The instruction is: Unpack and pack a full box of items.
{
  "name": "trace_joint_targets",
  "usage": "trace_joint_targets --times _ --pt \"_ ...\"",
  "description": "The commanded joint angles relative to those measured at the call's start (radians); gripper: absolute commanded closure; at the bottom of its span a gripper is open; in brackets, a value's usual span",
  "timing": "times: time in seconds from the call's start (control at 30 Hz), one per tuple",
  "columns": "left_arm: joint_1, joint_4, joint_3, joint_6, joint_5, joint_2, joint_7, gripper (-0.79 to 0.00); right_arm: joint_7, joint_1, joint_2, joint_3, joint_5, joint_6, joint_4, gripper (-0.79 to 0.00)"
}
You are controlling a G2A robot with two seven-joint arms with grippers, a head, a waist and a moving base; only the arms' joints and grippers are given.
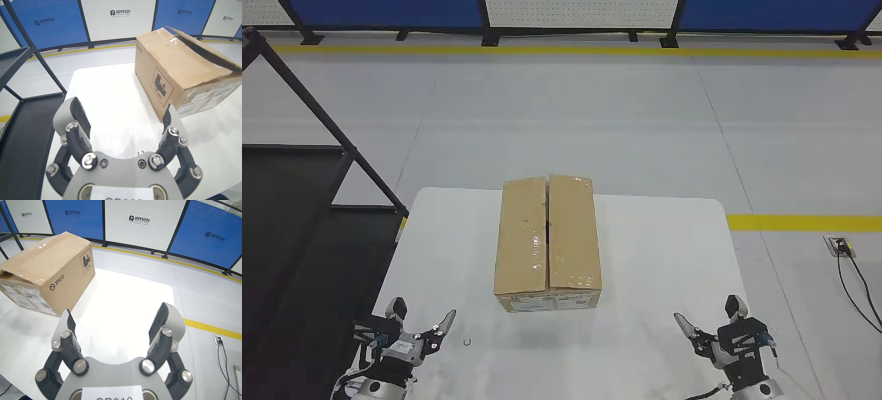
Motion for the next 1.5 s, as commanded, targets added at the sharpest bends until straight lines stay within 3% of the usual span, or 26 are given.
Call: trace_joint_targets --times 0.0,0.23,0.33,0.73,1.0,1.3,1.47 --pt "-0.052 0.037 0.028 0.021 0.024 -0.003 -0.013 -0.785 -0.006 0.023 -0.004 -0.023 0.007 0.007 0.009 -0.785" --pt "-0.222 0.188 0.103 0.014 0.039 -0.011 -0.026 -0.785 -0.041 0.107 -0.022 -0.112 0.013 0.085 0.042 -0.785" --pt "-0.263 0.236 0.131 0.012 0.031 -0.016 -0.02 -0.785 -0.057 0.129 -0.025 -0.136 0.004 0.079 0.057 -0.785" --pt "-0.274 0.236 0.151 0.025 0.036 -0.02 -0.036 -0.785 -0.056 0.139 -0.026 -0.152 -0.002 0.055 0.066 -0.785" --pt "-0.324 0.28 0.227 0.007 0.063 -0.03 -0.042 -0.785 -0.092 0.206 -0.038 -0.305 -0.283 0.089 0.089 -0.785" --pt "-0.362 0.331 0.28 0.027 0.071 -0.043 -0.031 -0.785 -0.081 0.208 -0.039 -0.307 -0.305 0.099 0.092 -0.785" --pt "-0.366 0.33 0.305 0.023 0.091 -0.047 -0.029 -0.785 -0.048 0.242 -0.046 -0.37 -0.462 0.144 0.111 -0.785"
